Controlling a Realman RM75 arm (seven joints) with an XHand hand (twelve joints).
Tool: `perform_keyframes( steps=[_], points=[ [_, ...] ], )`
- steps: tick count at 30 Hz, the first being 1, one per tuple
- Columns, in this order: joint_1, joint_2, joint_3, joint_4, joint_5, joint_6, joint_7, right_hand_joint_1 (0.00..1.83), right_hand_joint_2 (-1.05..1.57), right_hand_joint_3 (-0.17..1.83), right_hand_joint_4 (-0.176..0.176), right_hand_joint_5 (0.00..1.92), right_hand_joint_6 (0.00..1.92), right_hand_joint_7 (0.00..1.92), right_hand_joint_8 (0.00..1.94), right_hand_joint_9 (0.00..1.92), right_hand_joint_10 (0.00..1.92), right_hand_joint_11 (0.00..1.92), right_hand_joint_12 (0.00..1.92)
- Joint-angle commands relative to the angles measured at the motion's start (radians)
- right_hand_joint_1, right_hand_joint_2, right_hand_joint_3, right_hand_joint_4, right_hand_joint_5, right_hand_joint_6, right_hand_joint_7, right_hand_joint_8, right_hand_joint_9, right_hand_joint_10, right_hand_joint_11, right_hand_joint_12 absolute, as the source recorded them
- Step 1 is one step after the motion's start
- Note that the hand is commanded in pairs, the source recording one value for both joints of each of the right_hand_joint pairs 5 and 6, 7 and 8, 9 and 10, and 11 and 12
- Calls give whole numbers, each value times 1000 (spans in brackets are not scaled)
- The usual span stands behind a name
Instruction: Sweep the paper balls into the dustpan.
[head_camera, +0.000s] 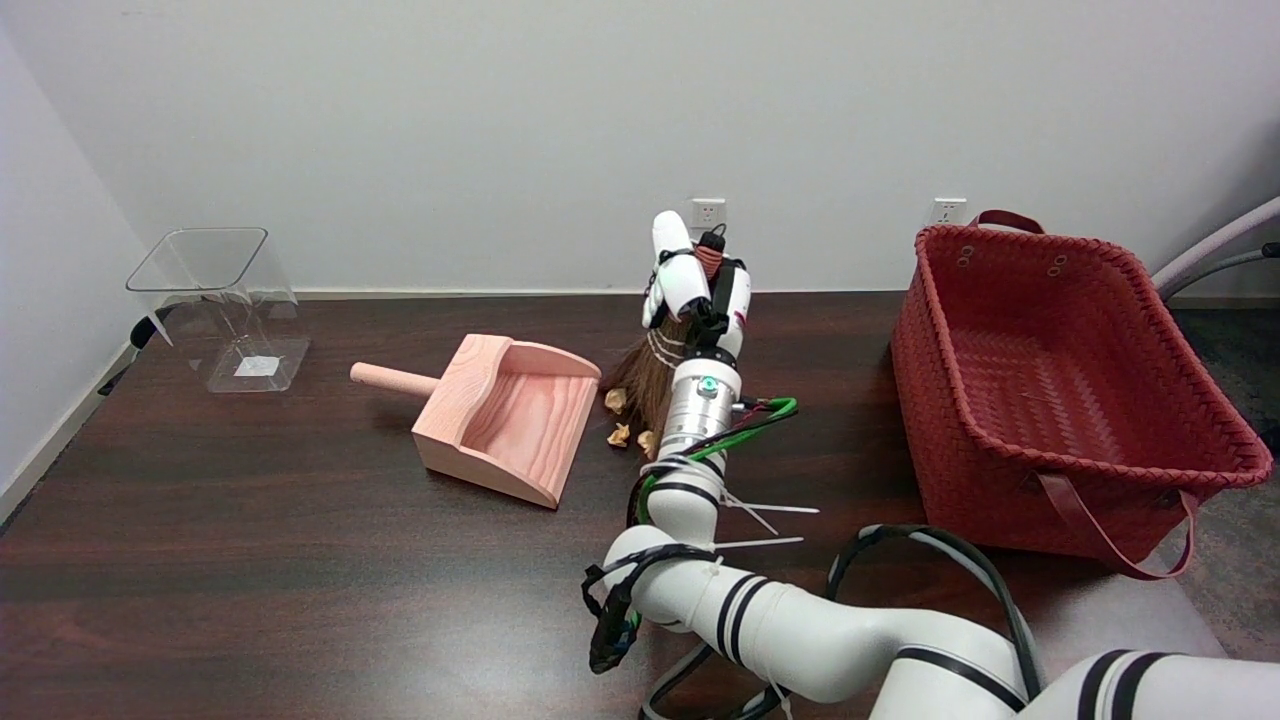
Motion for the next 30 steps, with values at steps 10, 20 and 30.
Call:
perform_keyframes(
  steps=[10, 20, 30],
  points=[
    [21, -10, 4, 10, 12, -2, 127, 573, 1571, -128, 0, 1920, 1920, 1920, 1920, 1920, 1920, 1920, 1920],
    [27, -13, 5, 10, 19, -6, 161, 572, 1571, -135, 0, 1920, 1920, 1920, 1920, 1920, 1920, 1920, 1920],
    [27, -18, 2, 20, 48, -23, 235, 570, 1571, -136, 0, 1920, 1920, 1920, 1920, 1920, 1920, 1920, 1920]
  ],
)
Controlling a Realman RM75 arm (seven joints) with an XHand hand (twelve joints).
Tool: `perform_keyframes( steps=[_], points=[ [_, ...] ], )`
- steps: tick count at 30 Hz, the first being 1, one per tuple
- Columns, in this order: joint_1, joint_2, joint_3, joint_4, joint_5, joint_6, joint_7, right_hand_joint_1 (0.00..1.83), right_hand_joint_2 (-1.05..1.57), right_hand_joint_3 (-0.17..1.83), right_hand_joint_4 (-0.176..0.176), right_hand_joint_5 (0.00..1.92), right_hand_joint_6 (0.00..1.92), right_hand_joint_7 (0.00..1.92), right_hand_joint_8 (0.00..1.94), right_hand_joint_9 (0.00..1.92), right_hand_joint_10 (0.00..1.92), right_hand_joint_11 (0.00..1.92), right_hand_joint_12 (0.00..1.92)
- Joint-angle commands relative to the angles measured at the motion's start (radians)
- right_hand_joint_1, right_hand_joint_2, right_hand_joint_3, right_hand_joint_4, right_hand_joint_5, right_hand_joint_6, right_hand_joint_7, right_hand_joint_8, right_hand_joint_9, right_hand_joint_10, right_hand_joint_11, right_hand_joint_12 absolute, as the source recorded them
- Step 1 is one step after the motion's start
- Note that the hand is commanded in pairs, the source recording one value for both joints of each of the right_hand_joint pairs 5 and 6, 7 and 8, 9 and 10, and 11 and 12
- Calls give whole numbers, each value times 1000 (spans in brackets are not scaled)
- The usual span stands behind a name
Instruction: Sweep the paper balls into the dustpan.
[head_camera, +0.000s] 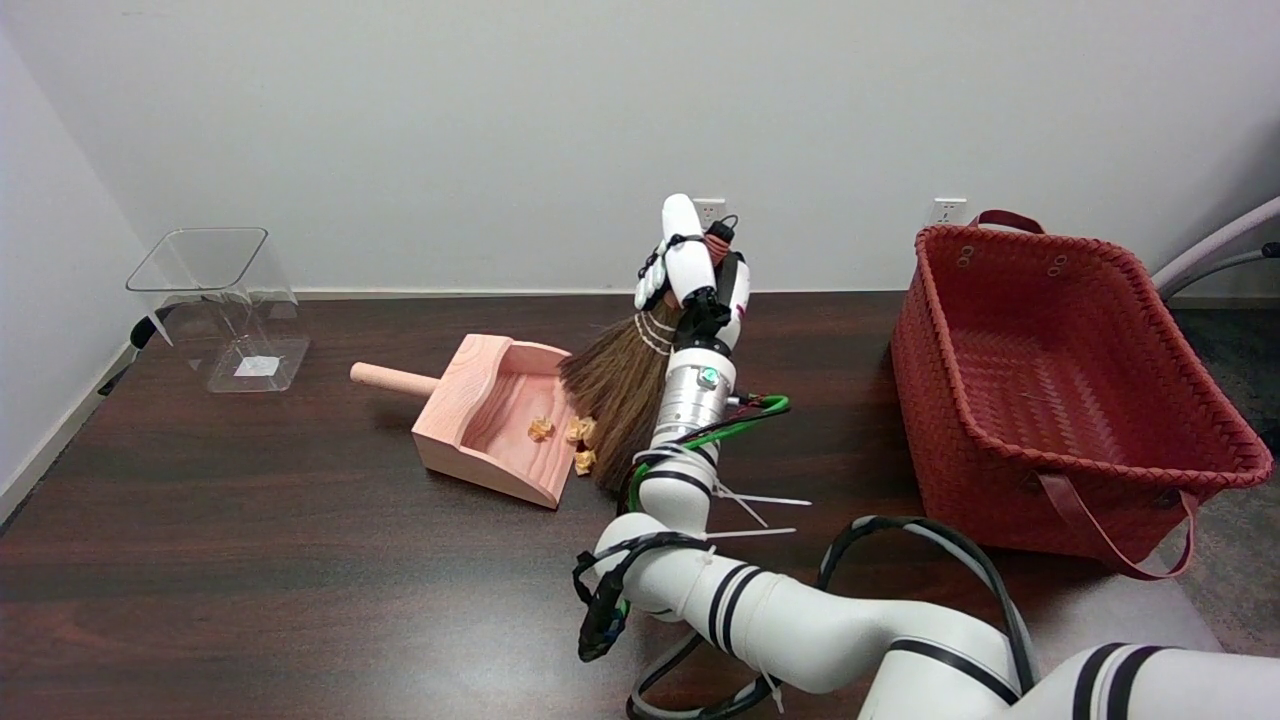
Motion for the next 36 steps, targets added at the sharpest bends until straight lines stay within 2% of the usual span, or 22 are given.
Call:
perform_keyframes(
  steps=[1, 7, 16, 21, 30, 36],
  points=[
    [5, -7, -2, 16, 29, -20, 96, 570, 1571, -136, 0, 1920, 1920, 1920, 1920, 1920, 1920, 1920, 1920],
    [2, -5, 1, 49, 29, -15, 103, 570, 1571, -137, 0, 1920, 1920, 1920, 1920, 1920, 1920, 1920, 1920],
    [-3, 5, 1, 91, 25, -11, 232, 569, 1571, -127, 0, 1920, 1920, 1920, 1920, 1920, 1920, 1920, 1920],
    [-7, 18, 2, 122, 20, 8, 246, 569, 1571, -121, 0, 1920, 1920, 1920, 1920, 1920, 1920, 1920, 1920],
    [3, 98, 1, 147, -55, -11, 219, 573, 1571, -144, 0, 1920, 1920, 1920, 1920, 1920, 1920, 1920, 1920],
    [11, 194, 2, 169, -105, -61, 87, 584, 1571, -175, 0, 1920, 1920, 1920, 1920, 1920, 1920, 1920, 1920]
  ],
)
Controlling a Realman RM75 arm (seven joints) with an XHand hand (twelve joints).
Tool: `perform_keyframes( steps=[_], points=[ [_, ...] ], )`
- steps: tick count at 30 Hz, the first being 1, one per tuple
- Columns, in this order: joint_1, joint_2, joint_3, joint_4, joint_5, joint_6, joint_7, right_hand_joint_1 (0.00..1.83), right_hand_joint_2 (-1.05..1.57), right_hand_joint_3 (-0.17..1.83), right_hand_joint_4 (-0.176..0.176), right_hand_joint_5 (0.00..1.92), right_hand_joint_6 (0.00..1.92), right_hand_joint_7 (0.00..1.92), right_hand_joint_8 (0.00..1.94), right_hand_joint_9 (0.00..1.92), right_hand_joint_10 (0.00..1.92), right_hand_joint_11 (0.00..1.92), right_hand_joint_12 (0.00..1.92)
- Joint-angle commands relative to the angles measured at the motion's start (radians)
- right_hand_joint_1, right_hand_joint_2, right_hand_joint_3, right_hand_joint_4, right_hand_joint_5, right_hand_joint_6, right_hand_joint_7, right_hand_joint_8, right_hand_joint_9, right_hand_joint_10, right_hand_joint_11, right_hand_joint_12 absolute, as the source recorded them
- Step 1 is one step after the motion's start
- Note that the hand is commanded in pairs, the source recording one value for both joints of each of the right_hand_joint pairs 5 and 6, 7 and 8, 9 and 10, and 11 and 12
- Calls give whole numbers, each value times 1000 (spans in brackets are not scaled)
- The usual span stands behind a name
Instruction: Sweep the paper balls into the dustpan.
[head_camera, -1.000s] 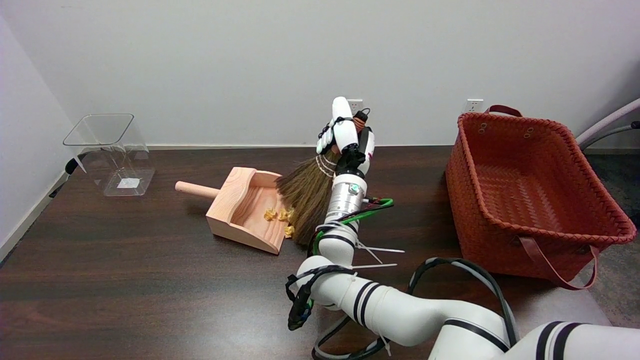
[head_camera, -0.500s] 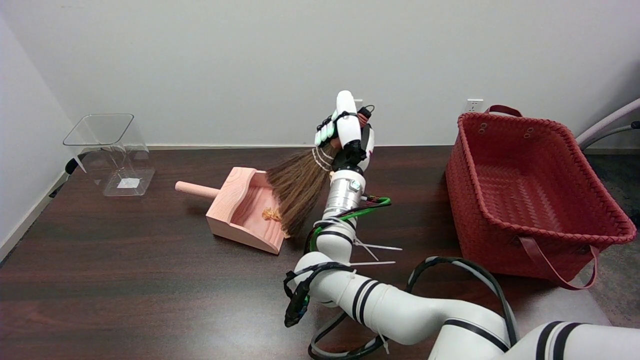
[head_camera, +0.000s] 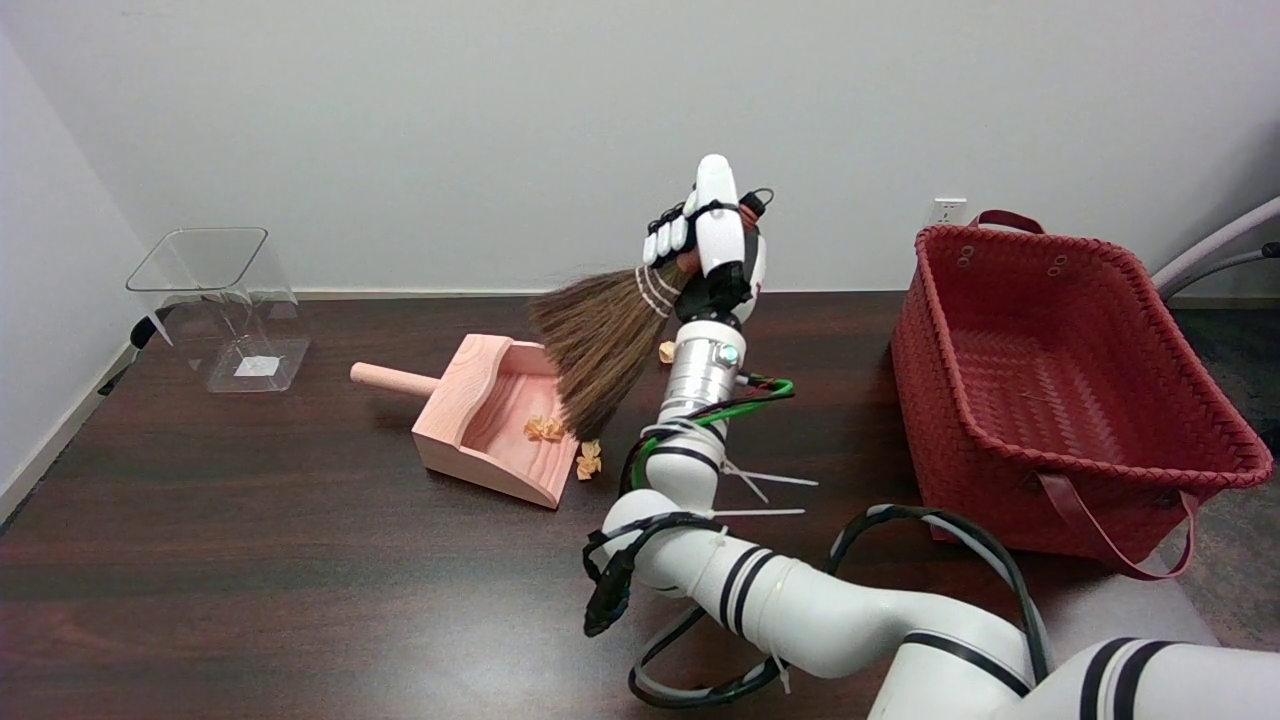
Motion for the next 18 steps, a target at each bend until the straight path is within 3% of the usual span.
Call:
perform_keyframes(
  steps=[1, 18],
  points=[
    [14, 171, 3, 62, -114, -66, -137, 587, 1571, -175, 0, 1920, 1920, 1920, 1920, 1920, 1920, 1920, 1920],
    [53, 320, 8, 48, -163, -175, -267, 613, 1571, -133, 0, 1920, 1920, 1920, 1920, 1920, 1920, 1920, 1920]
  ],
)
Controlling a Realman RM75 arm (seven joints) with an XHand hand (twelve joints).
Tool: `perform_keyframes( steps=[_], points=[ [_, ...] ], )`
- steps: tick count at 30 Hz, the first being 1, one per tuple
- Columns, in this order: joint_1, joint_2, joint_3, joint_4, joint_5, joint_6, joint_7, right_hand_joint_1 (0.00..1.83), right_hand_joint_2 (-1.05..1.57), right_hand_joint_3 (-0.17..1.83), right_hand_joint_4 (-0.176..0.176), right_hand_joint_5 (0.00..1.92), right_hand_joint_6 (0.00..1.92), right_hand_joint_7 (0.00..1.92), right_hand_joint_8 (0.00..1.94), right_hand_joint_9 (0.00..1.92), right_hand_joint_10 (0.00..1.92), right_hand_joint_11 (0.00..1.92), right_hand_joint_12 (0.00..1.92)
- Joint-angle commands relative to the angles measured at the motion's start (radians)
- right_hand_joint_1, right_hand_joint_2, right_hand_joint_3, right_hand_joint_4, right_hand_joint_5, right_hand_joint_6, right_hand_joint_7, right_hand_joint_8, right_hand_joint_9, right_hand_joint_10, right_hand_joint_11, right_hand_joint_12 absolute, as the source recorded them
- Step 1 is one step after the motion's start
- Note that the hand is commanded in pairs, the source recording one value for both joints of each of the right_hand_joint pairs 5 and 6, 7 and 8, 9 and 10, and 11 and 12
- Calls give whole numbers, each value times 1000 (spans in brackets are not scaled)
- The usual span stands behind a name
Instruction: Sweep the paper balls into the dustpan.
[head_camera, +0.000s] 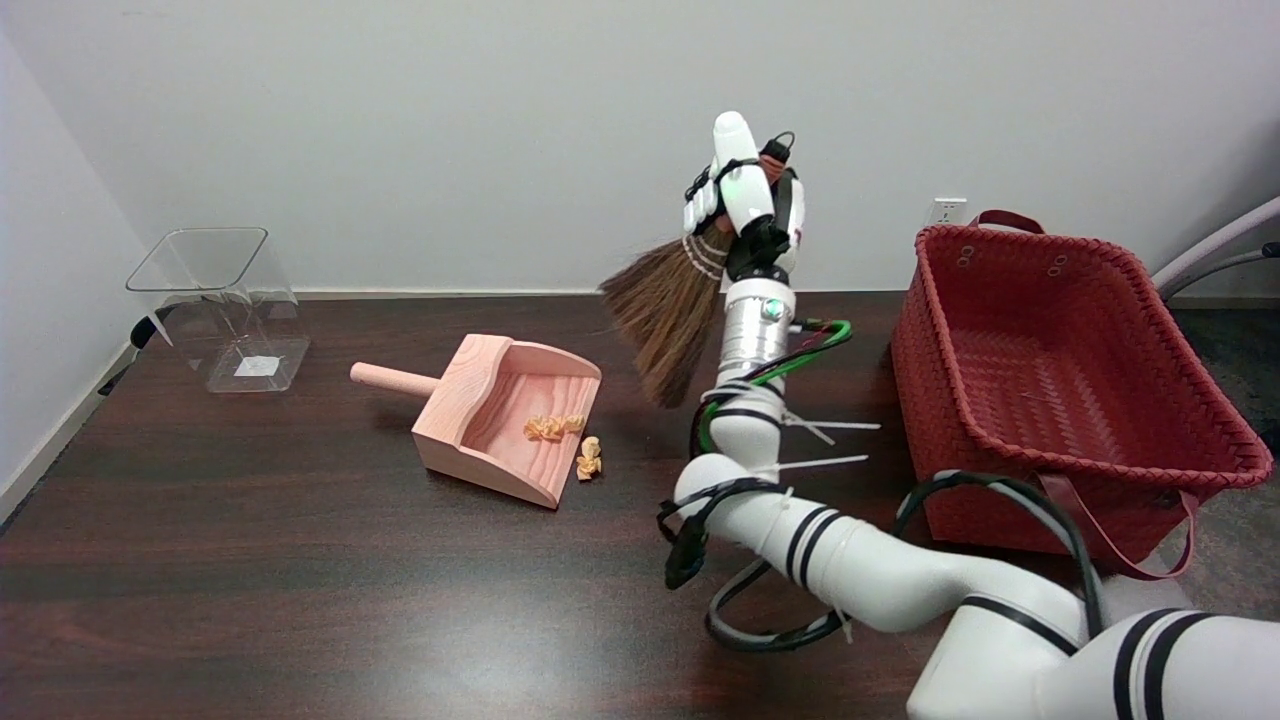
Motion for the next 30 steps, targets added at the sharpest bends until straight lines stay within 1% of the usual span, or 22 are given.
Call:
perform_keyframes(
  steps=[1, 6, 9, 20, 25, 30],
  points=[
    [40, 157, 5, -2, -80, -108, -133, 614, 1571, -124, 0, 1920, 1920, 1920, 1920, 1920, 1920, 1920, 1920],
    [59, 163, 5, -64, -137, -119, -133, 612, 1571, -71, 0, 1920, 1920, 1920, 1920, 1920, 1920, 1920, 1920],
    [65, 158, -2, -97, -141, -121, -133, 611, 1571, -38, 0, 1920, 1920, 1920, 1920, 1920, 1920, 1920, 1920],
    [65, 156, -5, -141, -219, -175, -133, 629, 1571, 122, 0, 1920, 1920, 1920, 1920, 1920, 1920, 1920, 1920],
    [81, 131, -5, -170, -278, -186, -133, 623, 1571, 180, 0, 1920, 1920, 1920, 1920, 1920, 1920, 1920, 1920],
    [125, 94, -5, -232, -373, -182, -133, 619, 1571, 185, 0, 1920, 1920, 1920, 1920, 1920, 1920, 1920, 1920]
  ],
)
